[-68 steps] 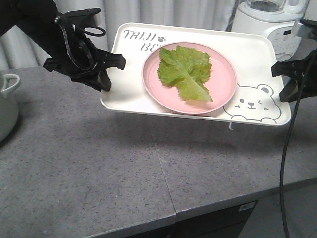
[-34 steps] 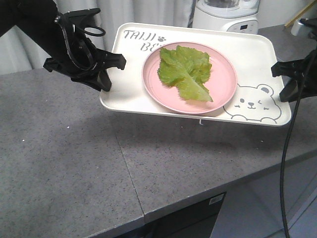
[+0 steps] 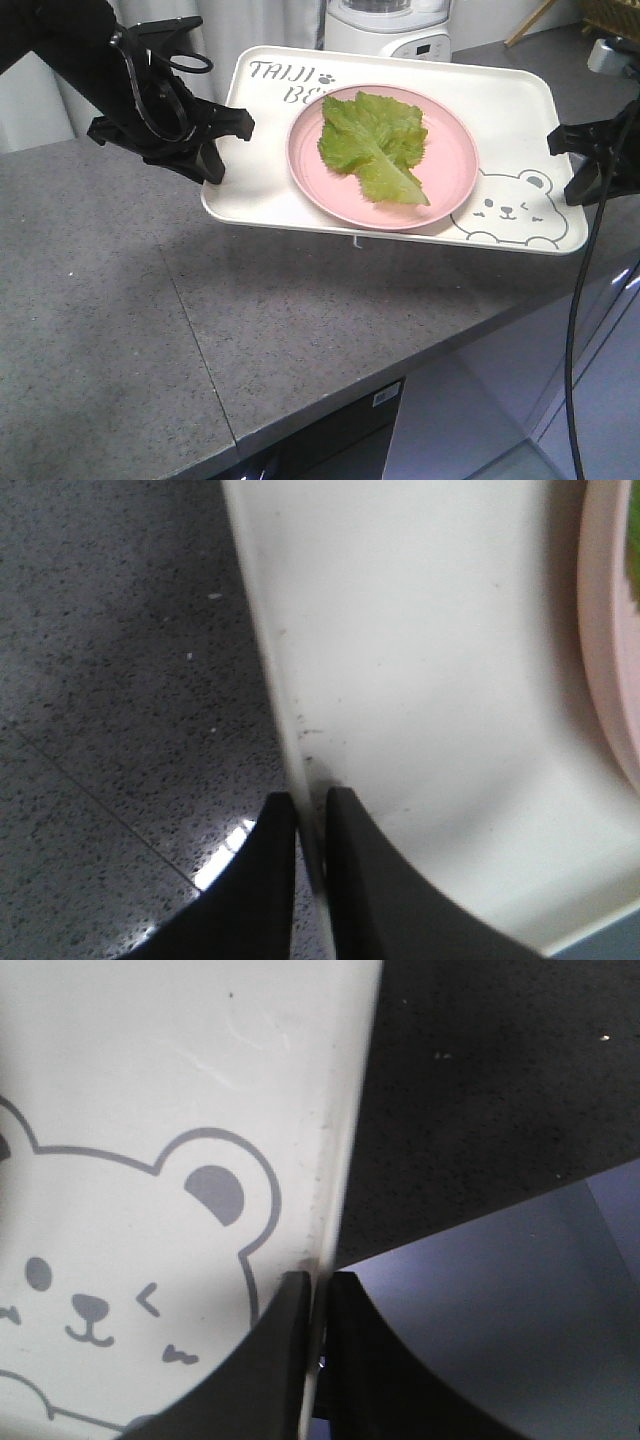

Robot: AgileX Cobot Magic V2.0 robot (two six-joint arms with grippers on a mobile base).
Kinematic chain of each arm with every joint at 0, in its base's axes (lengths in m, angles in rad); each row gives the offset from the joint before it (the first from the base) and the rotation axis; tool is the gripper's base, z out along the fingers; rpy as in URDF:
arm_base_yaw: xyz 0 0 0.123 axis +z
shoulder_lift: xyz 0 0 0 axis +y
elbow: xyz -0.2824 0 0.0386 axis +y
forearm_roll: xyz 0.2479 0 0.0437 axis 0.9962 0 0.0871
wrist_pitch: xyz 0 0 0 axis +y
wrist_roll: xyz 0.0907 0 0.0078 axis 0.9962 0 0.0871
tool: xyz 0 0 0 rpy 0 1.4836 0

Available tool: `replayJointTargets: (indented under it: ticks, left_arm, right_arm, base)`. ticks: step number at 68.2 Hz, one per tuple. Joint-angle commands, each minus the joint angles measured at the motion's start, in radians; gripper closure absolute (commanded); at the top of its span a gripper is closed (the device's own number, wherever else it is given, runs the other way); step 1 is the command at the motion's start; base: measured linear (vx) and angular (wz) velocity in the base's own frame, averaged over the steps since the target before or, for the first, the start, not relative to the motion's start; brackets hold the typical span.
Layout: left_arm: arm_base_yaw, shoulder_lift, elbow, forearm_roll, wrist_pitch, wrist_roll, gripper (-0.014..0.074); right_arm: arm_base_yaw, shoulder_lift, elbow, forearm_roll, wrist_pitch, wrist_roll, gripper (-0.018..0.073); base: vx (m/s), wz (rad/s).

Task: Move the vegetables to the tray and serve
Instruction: 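Turn the base away from the counter while holding the tray level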

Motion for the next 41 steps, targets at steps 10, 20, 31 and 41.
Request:
replayJointTargets:
  ticks: [10,20,31,41]
  left_arm:
    - [-0.034,-0.053,-0.029,-0.164,-0.057,0.024,0.0603]
    - [-0.034,-0.053,-0.029,-0.164,-0.057,0.024,0.0603]
    - [-0.034,-0.053,-0.029,-0.164,-0.057,0.024,0.0603]
    - [-0.034,-0.053,-0.029,-0.164,-0.057,0.024,0.0602]
  right_arm:
    - [0.027,-0.052,-0.030,0.163,0.042,-0.014,0.0565]
    - [0.027,-0.052,-0.030,0.163,0.042,-0.014,0.0565]
    - [0.027,-0.052,-0.030,0.163,0.042,-0.014,0.0565]
    - [0.027,-0.052,-0.030,0.163,0.042,-0.014,0.0565]
  base:
    - [0.01,-0.23]
    - [0.01,-0.26]
    - [0.00,-0.29]
    - [0.00,-0.31]
